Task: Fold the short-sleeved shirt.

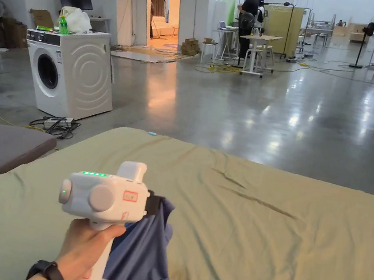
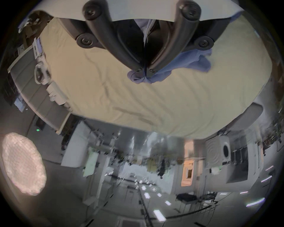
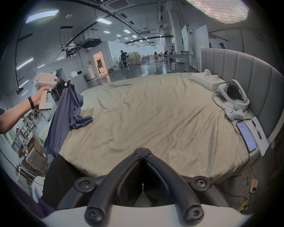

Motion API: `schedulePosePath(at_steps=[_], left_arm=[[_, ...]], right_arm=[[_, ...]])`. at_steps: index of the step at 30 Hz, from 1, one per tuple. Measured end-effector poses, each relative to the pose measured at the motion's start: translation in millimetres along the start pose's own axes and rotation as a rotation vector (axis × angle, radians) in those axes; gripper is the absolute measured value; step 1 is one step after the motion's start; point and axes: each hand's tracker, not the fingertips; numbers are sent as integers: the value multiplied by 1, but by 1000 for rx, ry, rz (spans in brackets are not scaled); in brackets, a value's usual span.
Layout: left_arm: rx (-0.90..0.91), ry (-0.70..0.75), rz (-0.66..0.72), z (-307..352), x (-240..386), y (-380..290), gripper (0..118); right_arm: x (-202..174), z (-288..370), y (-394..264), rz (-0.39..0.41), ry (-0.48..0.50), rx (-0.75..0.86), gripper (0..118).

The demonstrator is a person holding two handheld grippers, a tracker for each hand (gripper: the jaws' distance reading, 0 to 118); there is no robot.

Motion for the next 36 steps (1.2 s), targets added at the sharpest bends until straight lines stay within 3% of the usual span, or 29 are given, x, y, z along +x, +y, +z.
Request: schedulePosePath(at_steps=[3,6,8,17,22,26,28,29,31,36], left_arm=[[28,-141,2,-19,61,17,3],[7,-230,-108,-42,139,13,3],[-39,-324,-108,-58,185,-5,3],[-366,-644,-171,-88,355,-203,3],[-512,-727,-262,-73,415,-293,3],[-518,-748,-329,-61,432,-318,4],[-488,-735,-364,-52,425,-314,17],[-486,-745,-350,-48,414,-307,38],[-479,-776,-305,-32,389,-287,65],[-167,-651,-370,62,296,-215,69]], right_arm=[[9,15,-9,-5,-35,8,0],[23,26,-17,-60,-77,9,0],[30,34,-22,-93,-112,15,0],[56,58,-38,-132,-205,1,0],[57,58,-39,-159,-230,-1,0],[55,54,-40,-147,-241,-18,0],[52,52,-38,-135,-224,-15,0],[51,50,-36,-129,-212,-7,0],[54,46,-34,-122,-177,17,0],[46,33,2,-66,-102,128,0]])
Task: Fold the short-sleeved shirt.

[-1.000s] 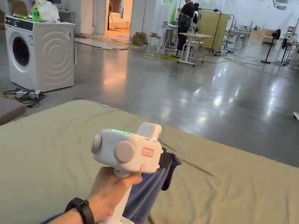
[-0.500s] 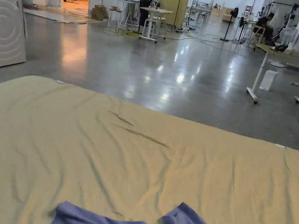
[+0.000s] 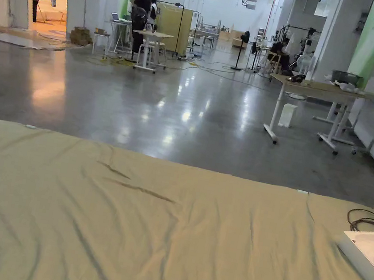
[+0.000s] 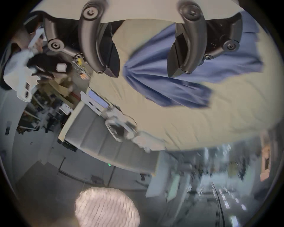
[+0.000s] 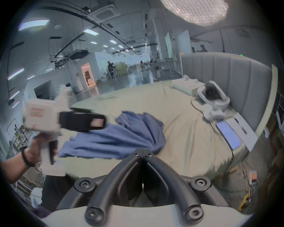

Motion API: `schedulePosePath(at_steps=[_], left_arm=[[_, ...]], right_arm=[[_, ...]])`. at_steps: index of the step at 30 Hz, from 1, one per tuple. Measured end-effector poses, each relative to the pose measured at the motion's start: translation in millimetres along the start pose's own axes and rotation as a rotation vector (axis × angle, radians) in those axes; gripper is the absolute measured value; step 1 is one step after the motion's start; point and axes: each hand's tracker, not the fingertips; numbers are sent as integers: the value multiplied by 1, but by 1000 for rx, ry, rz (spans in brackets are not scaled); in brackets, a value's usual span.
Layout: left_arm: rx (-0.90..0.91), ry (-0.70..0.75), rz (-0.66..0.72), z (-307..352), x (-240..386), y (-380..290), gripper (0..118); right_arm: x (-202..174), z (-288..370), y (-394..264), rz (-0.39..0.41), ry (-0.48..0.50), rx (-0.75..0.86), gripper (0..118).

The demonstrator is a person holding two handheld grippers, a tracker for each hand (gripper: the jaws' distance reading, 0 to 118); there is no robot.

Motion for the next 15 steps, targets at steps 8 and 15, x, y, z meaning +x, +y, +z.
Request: schedulePosePath(at_steps=[8,15], left_arm=[[447,549,-155,227,19,5,69],[532,818,-120,289,41,-16,68]], right_arm=[[-59,-2,61,188,80,227,0],[-106,9,70,387,34,389,0]])
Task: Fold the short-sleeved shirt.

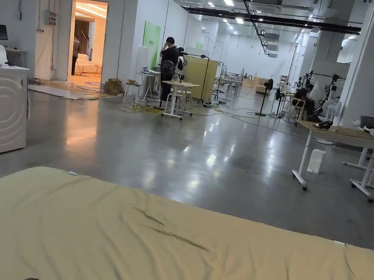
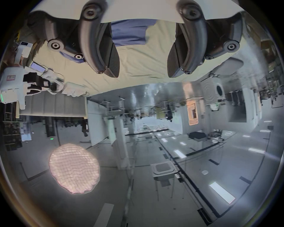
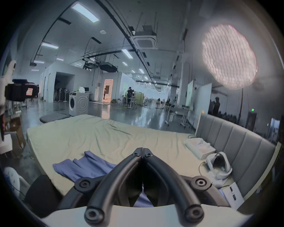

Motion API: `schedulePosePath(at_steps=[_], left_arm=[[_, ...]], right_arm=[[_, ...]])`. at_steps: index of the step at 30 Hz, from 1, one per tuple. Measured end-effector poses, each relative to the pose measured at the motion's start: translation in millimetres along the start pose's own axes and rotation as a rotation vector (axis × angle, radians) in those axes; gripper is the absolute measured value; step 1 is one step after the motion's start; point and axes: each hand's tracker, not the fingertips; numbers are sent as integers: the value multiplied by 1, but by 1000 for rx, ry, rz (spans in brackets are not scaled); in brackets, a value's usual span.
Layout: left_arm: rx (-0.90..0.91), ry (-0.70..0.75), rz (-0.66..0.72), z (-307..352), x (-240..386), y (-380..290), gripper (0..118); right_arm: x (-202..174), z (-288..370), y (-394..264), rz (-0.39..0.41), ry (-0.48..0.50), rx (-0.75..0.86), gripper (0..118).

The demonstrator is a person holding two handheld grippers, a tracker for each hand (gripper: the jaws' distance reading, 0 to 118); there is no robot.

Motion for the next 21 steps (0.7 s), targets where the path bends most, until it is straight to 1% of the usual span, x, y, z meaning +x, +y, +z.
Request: schedulePosePath(at_steps=[1,2,4,5,6,8,10,15,17,18,21], left_arm=[[-10,17,4,4,-1,-2,63],[-23,9,12,6,-1,-3,49],[-32,6,19,9,-2,-10,7],[-48,21,15,8,-2,-12,1],[-54,19,10,9,-1,-16,1],[-57,4,22,11,-5,-18,1],[-64,-5,73,13,-6,-20,1],[-76,-2,78,9,-11,-20,1],[-81,-11,85,7,-13,-20,1],[-76,-38,96,8,-14,-21,1],[-76,-35,87,7,-10,-21,1]], right_arm=[[-2,1,1,-1,-1,3,0],[-2,1,2,-10,5,3,0],[-2,0,4,-37,4,0,0],[-1,0,4,-56,8,-4,0],[2,-1,4,-81,22,-18,0],[5,-2,4,-102,14,-29,0],[8,0,3,-122,16,-36,0],[15,2,3,-179,18,-43,0],[16,2,3,-188,12,-42,0],[16,2,2,-188,5,-39,0],[18,2,3,-188,3,-46,0]])
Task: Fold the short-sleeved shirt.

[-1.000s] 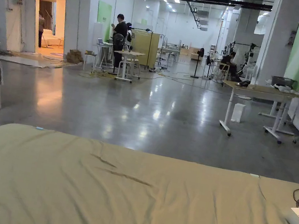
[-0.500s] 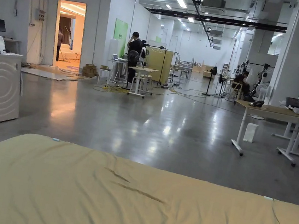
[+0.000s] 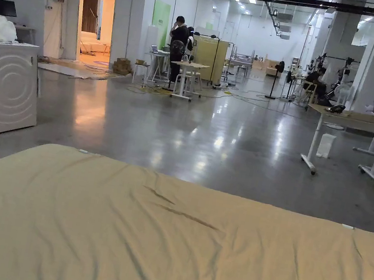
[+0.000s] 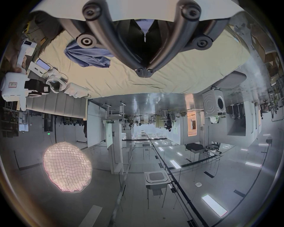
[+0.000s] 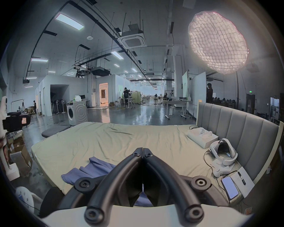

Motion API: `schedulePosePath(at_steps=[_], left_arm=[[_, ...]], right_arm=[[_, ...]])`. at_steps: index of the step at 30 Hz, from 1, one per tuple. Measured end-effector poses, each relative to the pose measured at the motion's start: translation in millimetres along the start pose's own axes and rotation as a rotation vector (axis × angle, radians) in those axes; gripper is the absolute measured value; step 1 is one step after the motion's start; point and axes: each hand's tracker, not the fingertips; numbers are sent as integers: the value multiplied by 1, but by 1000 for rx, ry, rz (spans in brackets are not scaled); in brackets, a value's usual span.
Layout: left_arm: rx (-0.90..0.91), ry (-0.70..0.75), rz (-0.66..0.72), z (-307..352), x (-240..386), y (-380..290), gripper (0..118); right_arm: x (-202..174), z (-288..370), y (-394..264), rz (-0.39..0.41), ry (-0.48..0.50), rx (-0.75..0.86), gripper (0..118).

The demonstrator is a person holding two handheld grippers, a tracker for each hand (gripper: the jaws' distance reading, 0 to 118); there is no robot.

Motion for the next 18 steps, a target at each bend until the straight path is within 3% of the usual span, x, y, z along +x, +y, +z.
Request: schedulePosePath(at_steps=[8,18], left_arm=[[-30,13,-76,-7,10,-8,1],[-172,-14,70,-82,-19,-28,1]], right_arm=[[-12,-1,3,18,15,-10,0],[-7,-17,-17,25,26,-115,0]])
